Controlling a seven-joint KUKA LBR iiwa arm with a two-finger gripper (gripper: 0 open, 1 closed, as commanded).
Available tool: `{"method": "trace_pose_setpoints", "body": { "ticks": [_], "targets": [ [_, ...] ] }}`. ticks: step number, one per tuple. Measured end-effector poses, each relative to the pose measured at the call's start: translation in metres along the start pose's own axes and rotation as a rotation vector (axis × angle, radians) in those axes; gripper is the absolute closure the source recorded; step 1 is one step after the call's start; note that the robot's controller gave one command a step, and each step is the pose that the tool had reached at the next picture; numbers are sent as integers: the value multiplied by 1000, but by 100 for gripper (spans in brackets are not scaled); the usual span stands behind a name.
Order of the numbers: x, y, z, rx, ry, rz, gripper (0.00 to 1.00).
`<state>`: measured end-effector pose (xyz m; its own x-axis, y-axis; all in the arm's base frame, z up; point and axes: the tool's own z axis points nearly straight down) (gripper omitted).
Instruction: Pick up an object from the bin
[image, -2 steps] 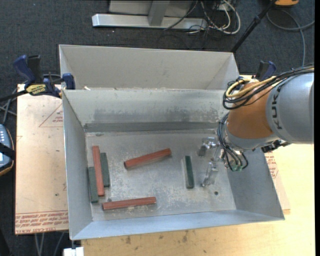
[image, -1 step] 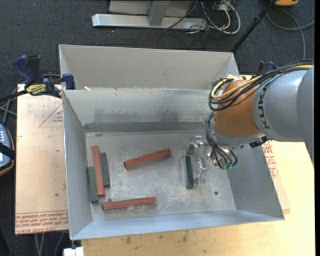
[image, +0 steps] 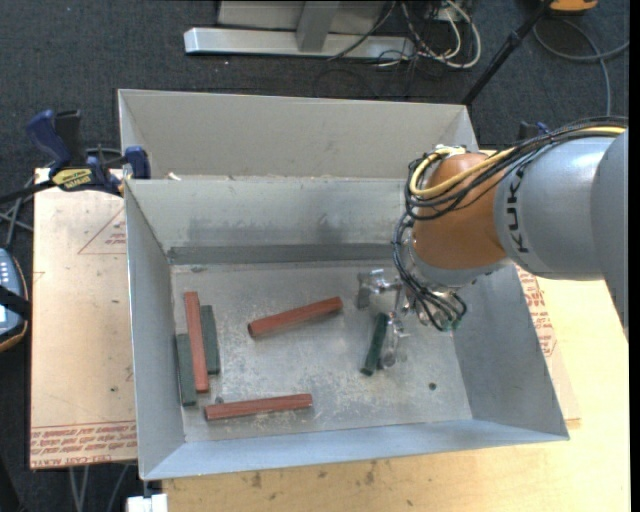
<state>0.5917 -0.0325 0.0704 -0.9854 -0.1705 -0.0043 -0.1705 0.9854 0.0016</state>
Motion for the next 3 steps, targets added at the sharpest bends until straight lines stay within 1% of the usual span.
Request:
{"method": "trace_pose_setpoints", "body": {
  "ticks": [1,2,3],
  "targets": [
    [-64,22,-6,1,0,-109,100],
    [-64,22,-6,1,0,-108,100],
    [-71,46,-129,1,0,-161,100]
  ]
}}
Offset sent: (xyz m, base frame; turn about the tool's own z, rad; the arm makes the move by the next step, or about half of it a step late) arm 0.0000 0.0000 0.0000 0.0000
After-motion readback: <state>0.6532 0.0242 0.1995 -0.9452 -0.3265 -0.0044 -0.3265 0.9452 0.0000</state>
